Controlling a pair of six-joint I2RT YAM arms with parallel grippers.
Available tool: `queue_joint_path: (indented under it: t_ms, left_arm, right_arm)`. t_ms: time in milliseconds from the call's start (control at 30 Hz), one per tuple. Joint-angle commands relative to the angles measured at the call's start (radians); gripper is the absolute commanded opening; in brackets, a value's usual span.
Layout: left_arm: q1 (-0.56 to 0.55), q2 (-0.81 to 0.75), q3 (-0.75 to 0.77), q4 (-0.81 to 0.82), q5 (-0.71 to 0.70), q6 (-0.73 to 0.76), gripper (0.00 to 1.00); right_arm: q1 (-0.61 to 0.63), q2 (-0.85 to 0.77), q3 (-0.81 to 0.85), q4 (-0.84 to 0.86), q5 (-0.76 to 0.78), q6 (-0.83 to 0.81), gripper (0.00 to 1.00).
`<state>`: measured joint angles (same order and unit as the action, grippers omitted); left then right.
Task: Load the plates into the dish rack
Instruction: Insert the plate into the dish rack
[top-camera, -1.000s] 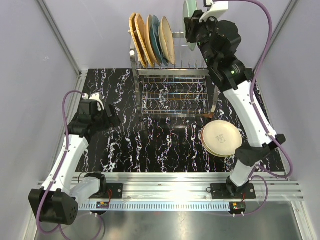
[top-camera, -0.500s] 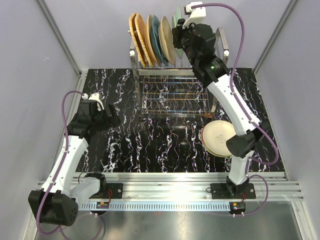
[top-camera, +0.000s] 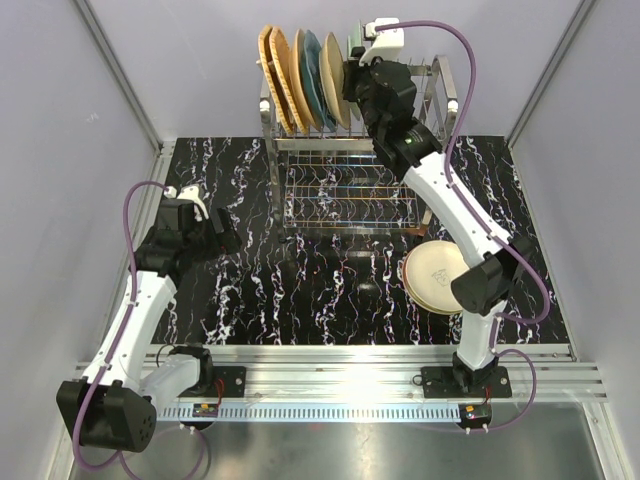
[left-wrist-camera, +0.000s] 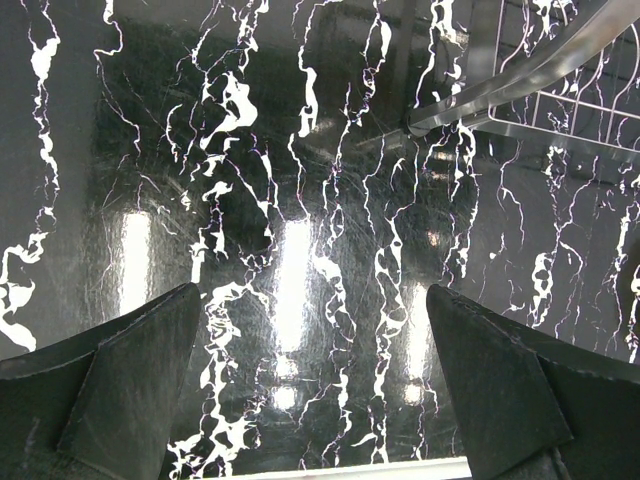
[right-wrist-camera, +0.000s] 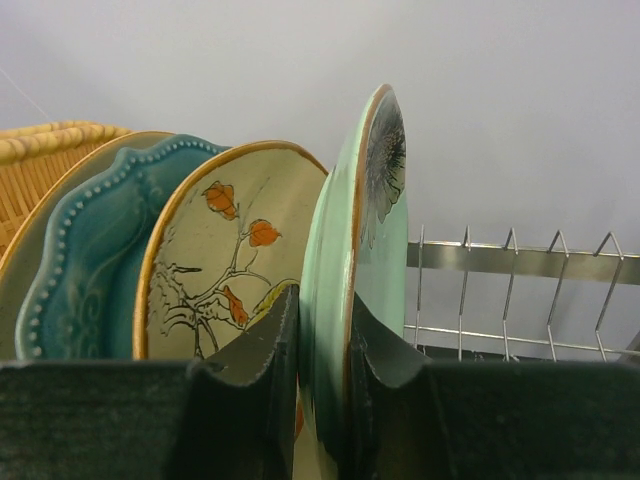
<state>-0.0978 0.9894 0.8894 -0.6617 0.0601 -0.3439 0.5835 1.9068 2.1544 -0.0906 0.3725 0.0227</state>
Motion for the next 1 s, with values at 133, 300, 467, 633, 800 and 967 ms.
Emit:
queue_joint_path:
  t_ms: [133,300,467,633,800,967]
  left_arm:
    - [0.004,-0.015,-0.009,0.040,0.024,0.008,0.99]
    - [0.004,-0.014,-0.010,0.040,0.026,0.006,0.99]
    - [0.004,-0.011,-0.007,0.042,0.030,0.006,0.99]
    - [0.004,-0.009,-0.007,0.045,0.037,0.008,0.99]
    - [0.004,-0.009,-0.009,0.043,0.035,0.008,0.99]
    - [0.006,-0.008,-0.009,0.043,0.035,0.008,0.99]
  right_arm:
    - [-0.007,-0.083,-0.025,0.167,0.048,0.005,0.00]
    - [-0.007,-0.106,-0.089,0.224,0.062,0.008,0.00]
    - [-0.007,-0.117,-0.099,0.224,0.075,-0.001,0.00]
    - [-0.014,-0.095,-0.065,0.177,0.040,-0.001,0.00]
    - [-0.020,-0.042,0.005,0.109,0.043,-0.012,0.00]
    - [-0.020,-0.025,0.028,0.098,0.052,-0.046,0.00]
